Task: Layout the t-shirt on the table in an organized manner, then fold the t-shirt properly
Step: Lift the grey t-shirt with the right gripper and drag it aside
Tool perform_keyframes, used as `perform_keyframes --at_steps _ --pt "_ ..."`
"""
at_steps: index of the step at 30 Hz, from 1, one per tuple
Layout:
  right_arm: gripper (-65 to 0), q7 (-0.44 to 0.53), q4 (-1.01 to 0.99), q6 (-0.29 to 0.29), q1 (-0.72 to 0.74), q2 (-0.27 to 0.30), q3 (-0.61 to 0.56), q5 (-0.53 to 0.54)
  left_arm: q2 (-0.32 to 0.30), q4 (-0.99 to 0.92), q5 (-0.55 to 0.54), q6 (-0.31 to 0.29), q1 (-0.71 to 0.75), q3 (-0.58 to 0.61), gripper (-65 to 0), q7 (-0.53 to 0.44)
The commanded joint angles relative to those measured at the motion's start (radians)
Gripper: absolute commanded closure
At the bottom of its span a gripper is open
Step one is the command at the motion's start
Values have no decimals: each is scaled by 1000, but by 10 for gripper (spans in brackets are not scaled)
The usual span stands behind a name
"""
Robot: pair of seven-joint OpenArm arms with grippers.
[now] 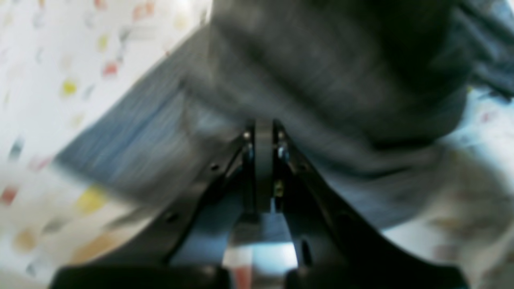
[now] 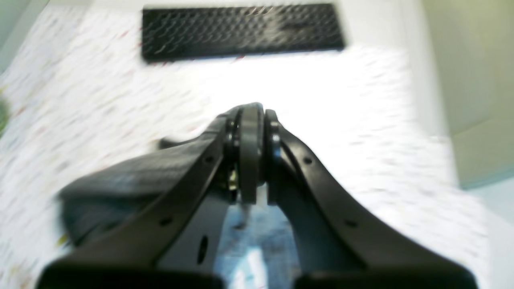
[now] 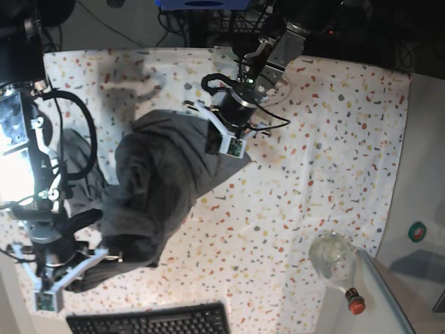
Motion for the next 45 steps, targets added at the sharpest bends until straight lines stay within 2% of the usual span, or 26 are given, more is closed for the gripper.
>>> perform_keyframes --at_steps 1,3,6,7,11,15,19,25,29,31,35,38,41,45 --pt "0 30 -9 -7 24 20 23 -14 -6 1 -4 48 -38 -35 0 -26" --pt "0 34 -55 -7 35 43 51 -14 -6 -25 -4 114 -95 -70 0 -26" --pt "0 94 -138 1 38 87 77 -14 -7 -31 -2 130 -164 -75 0 -14" --pt "0 123 -167 22 38 101 78 -14 -7 -25 -2 130 -181 -78 0 12" --pt "0 255 -328 191 53 124 80 -14 -6 36 -11 133 -216 -88 0 101" --pt "0 344 -524 282 142 124 75 -15 -7 124 -11 133 -205 -88 0 113" --pt "0 355 -673 286 259 124 69 -15 -7 222 -13 133 -150 -88 0 113" --pt "0 353 -573 288 217 124 69 -15 -7 240 -7 133 -112 -88 0 113" --pt "0 353 -563 288 227 119 68 -15 -55 254 -14 135 -92 -91 0 113" --pt "0 356 -609 288 267 104 51 -15 -73 280 -14 135 -67 -137 0 113" --pt "0 361 -776 289 420 93 -72 -15 -75 334 -14 135 6 -300 0 115" --pt "0 356 -790 289 544 95 -150 -15 -81 374 -14 135 49 -384 0 115" --pt "0 317 -669 289 613 161 -161 -17 -108 397 -14 135 94 -426 0 115" --pt "0 152 -371 289 592 236 -107 -15 -141 392 -14 135 118 -444 0 115"
